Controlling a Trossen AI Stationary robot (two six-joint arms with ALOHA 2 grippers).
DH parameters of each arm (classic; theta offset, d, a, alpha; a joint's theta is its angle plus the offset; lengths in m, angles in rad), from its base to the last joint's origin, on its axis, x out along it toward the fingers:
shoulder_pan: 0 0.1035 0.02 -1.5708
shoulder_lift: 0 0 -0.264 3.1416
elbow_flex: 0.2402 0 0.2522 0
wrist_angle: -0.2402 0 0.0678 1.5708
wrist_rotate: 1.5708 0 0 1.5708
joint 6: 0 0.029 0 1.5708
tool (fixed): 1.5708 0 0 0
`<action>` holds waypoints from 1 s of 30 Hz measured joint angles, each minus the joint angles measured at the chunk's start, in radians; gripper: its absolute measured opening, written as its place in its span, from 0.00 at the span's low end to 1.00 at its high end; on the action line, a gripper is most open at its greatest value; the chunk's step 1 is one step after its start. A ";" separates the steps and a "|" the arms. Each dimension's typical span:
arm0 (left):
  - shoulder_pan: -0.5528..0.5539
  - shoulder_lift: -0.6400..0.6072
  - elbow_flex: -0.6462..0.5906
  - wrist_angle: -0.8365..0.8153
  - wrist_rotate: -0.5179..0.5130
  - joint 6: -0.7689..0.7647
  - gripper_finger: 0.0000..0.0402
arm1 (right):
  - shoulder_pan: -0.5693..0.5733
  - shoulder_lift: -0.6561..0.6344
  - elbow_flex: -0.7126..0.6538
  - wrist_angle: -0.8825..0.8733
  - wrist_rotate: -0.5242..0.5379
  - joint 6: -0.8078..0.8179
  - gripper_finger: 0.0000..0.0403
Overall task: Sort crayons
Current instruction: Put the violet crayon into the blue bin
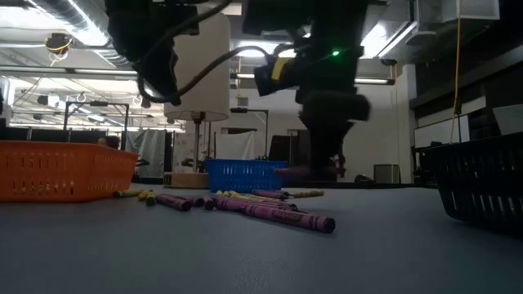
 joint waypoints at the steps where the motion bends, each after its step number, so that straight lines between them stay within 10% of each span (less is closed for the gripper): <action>1: 0.010 0.000 0.000 0.000 0.001 0.006 0.30 | -0.015 -0.001 0.006 -0.006 0.018 -0.023 0.03; 10: 0.071 0.000 0.000 0.000 0.050 0.009 0.30 | -0.177 -0.002 0.021 0.000 0.216 -0.310 0.04; 30: 0.077 0.000 0.000 -0.002 0.051 0.008 0.30 | -0.378 -0.005 0.022 0.161 0.121 -0.606 0.04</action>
